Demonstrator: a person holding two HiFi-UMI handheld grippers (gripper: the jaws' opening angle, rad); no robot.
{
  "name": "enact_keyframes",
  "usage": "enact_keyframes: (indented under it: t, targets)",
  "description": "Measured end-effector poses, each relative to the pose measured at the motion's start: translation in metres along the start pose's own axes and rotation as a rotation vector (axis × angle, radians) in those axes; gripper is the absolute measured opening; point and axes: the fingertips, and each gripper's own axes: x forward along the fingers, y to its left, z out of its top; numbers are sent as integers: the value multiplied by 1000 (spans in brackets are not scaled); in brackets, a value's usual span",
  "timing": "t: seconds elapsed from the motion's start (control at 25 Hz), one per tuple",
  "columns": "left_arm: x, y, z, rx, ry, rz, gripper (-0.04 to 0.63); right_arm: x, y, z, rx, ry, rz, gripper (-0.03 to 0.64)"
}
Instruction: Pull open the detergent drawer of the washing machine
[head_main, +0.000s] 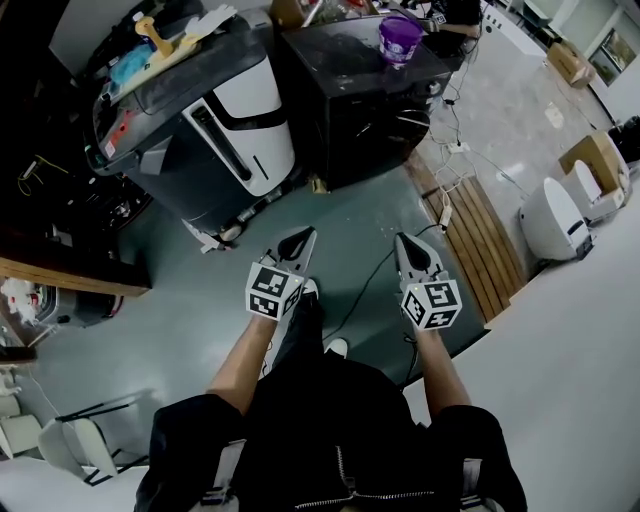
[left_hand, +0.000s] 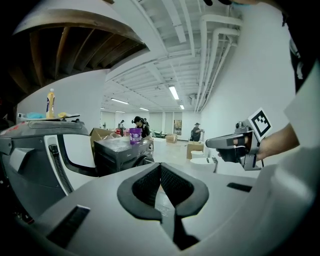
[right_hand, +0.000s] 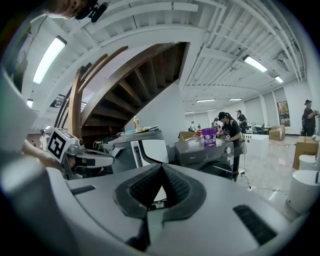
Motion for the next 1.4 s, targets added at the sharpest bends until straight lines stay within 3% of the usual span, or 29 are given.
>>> enact_keyframes:
  t: [0.84, 1.4]
  targets:
    - [114, 154, 30, 5, 23, -84, 18, 198, -21, 41, 12, 48, 3, 6]
    - [157, 201, 42, 11, 26, -138, 18, 247, -44, 57, 62, 14, -63, 6]
